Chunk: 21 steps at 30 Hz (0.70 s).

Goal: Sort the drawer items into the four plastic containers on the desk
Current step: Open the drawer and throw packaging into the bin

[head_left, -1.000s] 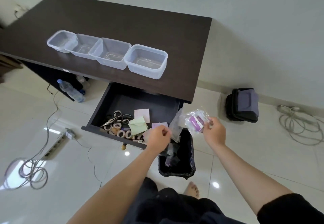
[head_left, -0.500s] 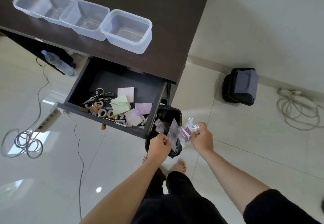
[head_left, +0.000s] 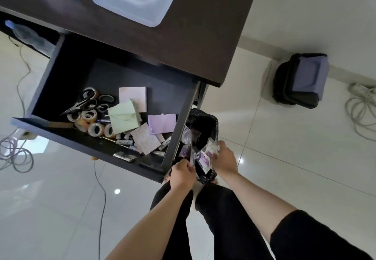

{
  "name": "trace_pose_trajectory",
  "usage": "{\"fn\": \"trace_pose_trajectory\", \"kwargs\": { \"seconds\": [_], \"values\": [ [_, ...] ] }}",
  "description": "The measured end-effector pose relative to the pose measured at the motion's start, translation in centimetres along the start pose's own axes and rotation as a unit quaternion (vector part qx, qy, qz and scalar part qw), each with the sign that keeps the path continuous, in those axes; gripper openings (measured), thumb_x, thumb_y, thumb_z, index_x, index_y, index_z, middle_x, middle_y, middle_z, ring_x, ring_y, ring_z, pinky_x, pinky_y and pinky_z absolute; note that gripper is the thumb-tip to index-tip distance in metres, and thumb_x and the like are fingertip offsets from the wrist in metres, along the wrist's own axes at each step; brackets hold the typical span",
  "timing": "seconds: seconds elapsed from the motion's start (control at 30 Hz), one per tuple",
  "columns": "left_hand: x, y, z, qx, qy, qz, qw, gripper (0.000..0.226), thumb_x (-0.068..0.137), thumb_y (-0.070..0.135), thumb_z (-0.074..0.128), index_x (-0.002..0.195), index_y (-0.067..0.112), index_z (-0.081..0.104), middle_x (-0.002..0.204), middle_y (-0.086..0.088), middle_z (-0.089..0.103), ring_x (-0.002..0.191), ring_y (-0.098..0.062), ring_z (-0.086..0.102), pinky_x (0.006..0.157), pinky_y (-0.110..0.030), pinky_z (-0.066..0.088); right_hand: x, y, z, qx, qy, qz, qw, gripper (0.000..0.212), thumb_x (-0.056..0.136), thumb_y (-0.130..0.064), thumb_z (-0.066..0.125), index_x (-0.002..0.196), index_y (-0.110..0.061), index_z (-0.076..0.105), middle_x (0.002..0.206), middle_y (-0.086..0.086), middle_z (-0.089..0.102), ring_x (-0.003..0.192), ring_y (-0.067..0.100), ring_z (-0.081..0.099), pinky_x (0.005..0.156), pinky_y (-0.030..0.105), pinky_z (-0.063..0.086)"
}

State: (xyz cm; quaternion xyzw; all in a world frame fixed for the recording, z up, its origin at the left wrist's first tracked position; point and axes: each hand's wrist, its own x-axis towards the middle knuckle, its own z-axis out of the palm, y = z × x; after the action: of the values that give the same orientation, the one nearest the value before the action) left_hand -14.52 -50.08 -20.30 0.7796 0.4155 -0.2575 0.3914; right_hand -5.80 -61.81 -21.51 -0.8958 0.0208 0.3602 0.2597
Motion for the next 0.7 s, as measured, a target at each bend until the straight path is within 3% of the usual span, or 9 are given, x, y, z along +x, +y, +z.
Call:
{"fn": "trace_pose_trajectory", "kwargs": {
  "seconds": [0.13,0.23,0.3,0.57,0.7],
  "values": [
    [3.1,-0.8,1.6,0.013,-0.023,0.002,1.0,0.022,0.089,0.024,0.058,0.103,0.007,0.061,0.085,-0.008,0.07,0.083,-0.023,0.065,0.075,-0.035,0.054,2.9,0.9,2.0,-0.004,-0.012,0.005,1.0,0.048,0.089,-0.01,0.051,0.134,-0.017,0.038,0.108,0.011,0.063,0.088,0.028,0.064,0.071,0.04,0.055],
    [4.6,-1.4,2.5,0.018,-0.041,-0.018,0.999,0.054,0.09,0.028,0.058,0.138,0.013,0.041,0.112,-0.011,0.067,0.105,-0.026,0.063,0.086,-0.035,0.053,4.1,1.6,2.7,-0.006,-0.055,0.011,0.998,0.066,0.09,-0.023,0.057,0.146,-0.021,0.022,0.128,0.013,0.055,0.113,0.031,0.057,0.09,0.041,0.05],
    [4.8,-1.6,2.7,0.033,-0.049,-0.031,0.998,0.063,0.091,0.03,0.057,0.145,0.013,0.03,0.126,-0.012,0.06,0.116,-0.028,0.058,0.091,-0.037,0.051,4.4,2.1,2.6,-0.02,-0.082,0.011,0.996,0.073,0.091,-0.027,0.058,0.149,-0.021,0.014,0.133,0.013,0.052,0.121,0.031,0.052,0.095,0.039,0.047],
    [-0.6,-0.1,1.6,0.049,-0.075,-0.008,0.996,0.057,0.093,0.032,0.051,0.143,0.013,0.032,0.129,-0.013,0.057,0.118,-0.029,0.056,0.091,-0.037,0.049,-0.7,1.8,-1.1,-0.023,-0.101,0.042,0.994,0.055,0.095,-0.025,0.05,0.144,-0.017,0.027,0.129,0.012,0.055,0.112,0.029,0.057,0.082,0.032,0.046],
    [-5.2,1.8,-0.1,0.05,-0.066,0.027,0.996,0.053,0.092,0.032,0.05,0.141,0.014,0.037,0.127,-0.011,0.059,0.117,-0.026,0.056,0.092,-0.036,0.05,-5.0,0.3,-3.5,-0.008,-0.094,0.037,0.995,0.049,0.096,-0.027,0.049,0.142,-0.017,0.035,0.123,0.009,0.06,0.097,0.024,0.062,0.077,0.028,0.047]
  ]
}}
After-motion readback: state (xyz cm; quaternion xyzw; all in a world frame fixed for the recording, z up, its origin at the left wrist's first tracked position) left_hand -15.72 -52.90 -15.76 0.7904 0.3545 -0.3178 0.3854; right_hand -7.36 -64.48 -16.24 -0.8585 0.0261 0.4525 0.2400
